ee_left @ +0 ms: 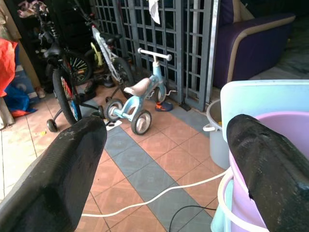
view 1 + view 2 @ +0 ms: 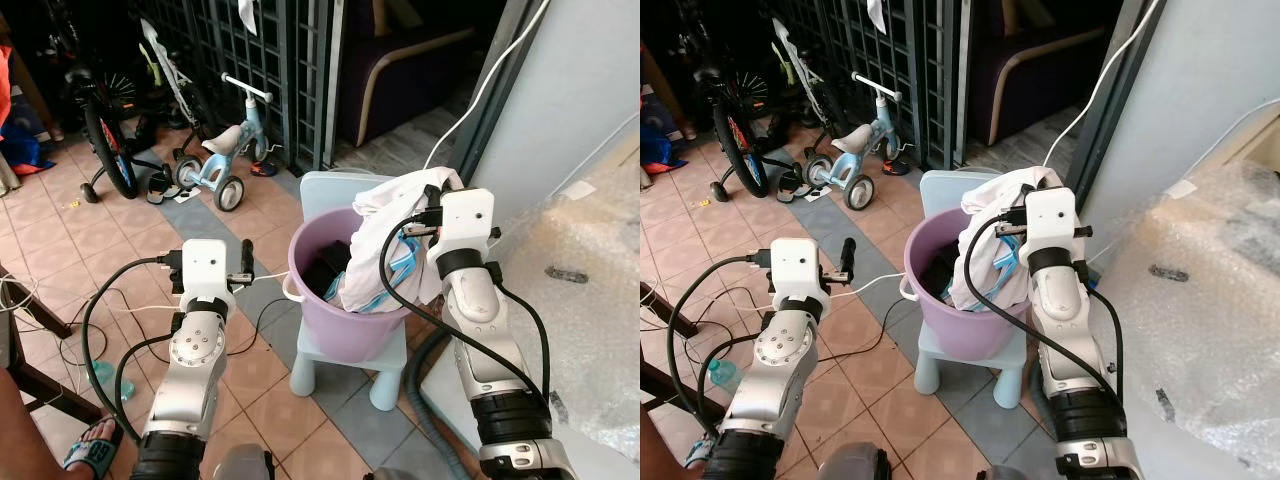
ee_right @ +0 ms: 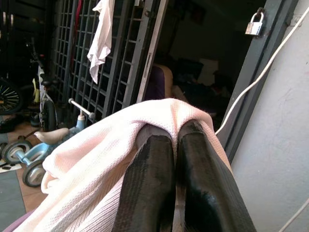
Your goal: Clothes washing
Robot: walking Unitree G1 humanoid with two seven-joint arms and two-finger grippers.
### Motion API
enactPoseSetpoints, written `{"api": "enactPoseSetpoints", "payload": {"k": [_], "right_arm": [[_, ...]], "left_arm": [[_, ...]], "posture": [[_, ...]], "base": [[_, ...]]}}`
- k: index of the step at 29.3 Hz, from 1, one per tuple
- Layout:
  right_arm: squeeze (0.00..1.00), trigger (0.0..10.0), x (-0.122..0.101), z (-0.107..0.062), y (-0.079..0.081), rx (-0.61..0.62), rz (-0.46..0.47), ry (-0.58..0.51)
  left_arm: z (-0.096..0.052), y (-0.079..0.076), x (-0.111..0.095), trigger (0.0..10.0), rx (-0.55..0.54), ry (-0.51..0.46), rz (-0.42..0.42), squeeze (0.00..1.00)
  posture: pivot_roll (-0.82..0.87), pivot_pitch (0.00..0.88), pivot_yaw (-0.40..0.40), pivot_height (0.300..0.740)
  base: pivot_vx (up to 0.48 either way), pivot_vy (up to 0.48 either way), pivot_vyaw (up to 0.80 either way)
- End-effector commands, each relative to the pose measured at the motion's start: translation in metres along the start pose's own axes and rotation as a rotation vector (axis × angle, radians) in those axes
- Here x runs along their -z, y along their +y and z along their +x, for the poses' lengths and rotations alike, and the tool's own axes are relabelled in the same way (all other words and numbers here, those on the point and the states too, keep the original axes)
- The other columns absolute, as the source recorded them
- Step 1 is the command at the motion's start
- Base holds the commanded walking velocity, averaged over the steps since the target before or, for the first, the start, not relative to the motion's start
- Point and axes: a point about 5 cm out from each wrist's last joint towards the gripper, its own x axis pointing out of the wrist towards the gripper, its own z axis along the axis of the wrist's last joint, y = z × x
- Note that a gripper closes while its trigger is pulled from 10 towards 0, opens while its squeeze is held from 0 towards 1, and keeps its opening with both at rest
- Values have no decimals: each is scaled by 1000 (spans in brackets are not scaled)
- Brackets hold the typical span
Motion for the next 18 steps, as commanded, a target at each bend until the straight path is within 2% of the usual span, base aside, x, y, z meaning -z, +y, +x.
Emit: {"api": "enactPoseSetpoints", "payload": {"k": [1, 5, 9, 15, 18], "right_arm": [[0, 10000, -14, 6, -7, 18, -12, -61], [0, 10000, -15, 12, -29, 94, -35, -48], [0, 10000, -17, 16, -42, 150, -60, -52], [0, 10000, -19, 20, -47, 178, -83, -57], [0, 10000, -20, 21, -47, 186, -102, -63]], "left_arm": [[3, -5, -7, 10000, 27, -36, -14, 0], [3, -8, -10, 10000, 65, -52, -30, 0], [1, -10, -10, 10000, 80, -54, -30, 0], [-1, -12, -11, 10000, 107, -63, -55, 0], [-2, -11, -10, 10000, 115, -70, -55, 0]], "posture": [[-28, 0, 20, 740], [-34, 0, 22, 740], [-33, 0, 22, 740], [-26, 0, 16, 740], [-25, 0, 16, 740]], "base": [[0, 0, -781], [0, 0, -786], [0, 0, -788], [0, 0, -788], [276, -245, -788]]}}
